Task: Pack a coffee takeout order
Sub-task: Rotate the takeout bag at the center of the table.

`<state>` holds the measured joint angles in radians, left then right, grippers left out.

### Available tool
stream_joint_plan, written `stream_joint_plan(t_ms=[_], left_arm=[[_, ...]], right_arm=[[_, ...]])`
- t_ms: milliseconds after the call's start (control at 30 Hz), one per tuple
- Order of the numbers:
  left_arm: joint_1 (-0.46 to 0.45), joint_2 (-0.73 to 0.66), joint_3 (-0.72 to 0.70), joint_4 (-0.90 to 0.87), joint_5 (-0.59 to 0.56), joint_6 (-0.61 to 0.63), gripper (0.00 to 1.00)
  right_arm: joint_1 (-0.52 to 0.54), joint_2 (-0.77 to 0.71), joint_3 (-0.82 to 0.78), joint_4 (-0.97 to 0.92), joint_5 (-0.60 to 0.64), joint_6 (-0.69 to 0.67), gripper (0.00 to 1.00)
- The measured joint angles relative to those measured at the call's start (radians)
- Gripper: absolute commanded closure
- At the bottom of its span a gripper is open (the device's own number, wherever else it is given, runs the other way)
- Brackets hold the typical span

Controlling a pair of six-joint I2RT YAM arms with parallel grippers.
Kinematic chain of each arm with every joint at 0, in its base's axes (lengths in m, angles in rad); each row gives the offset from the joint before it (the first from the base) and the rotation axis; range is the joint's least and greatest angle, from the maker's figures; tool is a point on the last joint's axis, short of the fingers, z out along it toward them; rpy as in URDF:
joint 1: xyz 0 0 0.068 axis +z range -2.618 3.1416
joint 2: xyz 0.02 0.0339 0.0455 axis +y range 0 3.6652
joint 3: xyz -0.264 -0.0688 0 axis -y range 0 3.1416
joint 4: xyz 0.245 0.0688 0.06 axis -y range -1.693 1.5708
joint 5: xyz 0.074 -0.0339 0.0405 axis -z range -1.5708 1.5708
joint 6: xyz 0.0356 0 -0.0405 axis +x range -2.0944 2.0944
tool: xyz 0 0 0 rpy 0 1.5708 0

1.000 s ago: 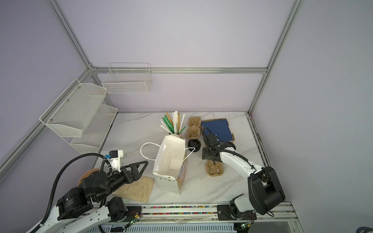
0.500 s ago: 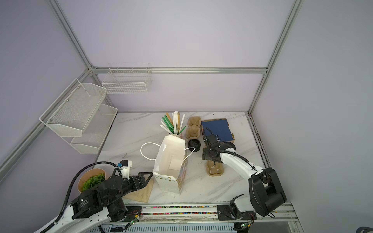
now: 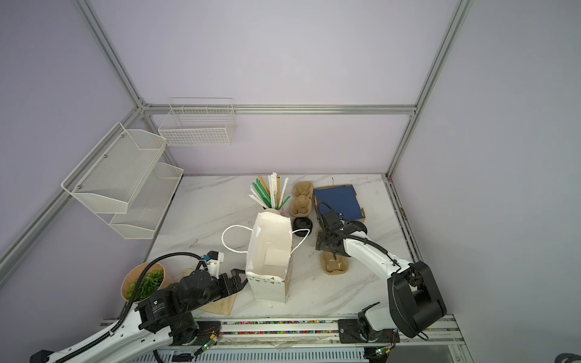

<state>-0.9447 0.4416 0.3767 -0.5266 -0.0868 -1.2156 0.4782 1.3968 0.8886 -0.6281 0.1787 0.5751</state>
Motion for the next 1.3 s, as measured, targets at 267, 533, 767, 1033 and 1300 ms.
stream_joint_plan(t_ms=[267,533,767,1033,1300], left_arm=[[0.0,0.008,-0.035,0.095,0.02,-0.023,0.0],[0.0,0.017,-0.043,0.126,0.006,-0.011,0.0],[0.0,0.015,-0.04,0.08,-0.043,0.042,0.0],[0.0,0.009,-0.04,0.056,-0.067,0.058,0.0],[0.0,-0.003,-0.04,0.047,-0.079,0.071,0.0]], right_arm=[[0.0,0.0,-0.023,-0.013,-0.003,0.005,0.08],[0.001,0.002,-0.039,-0.008,-0.039,0.005,0.08],[0.006,-0.024,-0.061,0.011,-0.108,0.008,0.08],[0.018,-0.073,0.025,-0.05,-0.038,0.013,0.06],[0.018,-0.029,0.026,-0.115,0.04,0.067,0.05]])
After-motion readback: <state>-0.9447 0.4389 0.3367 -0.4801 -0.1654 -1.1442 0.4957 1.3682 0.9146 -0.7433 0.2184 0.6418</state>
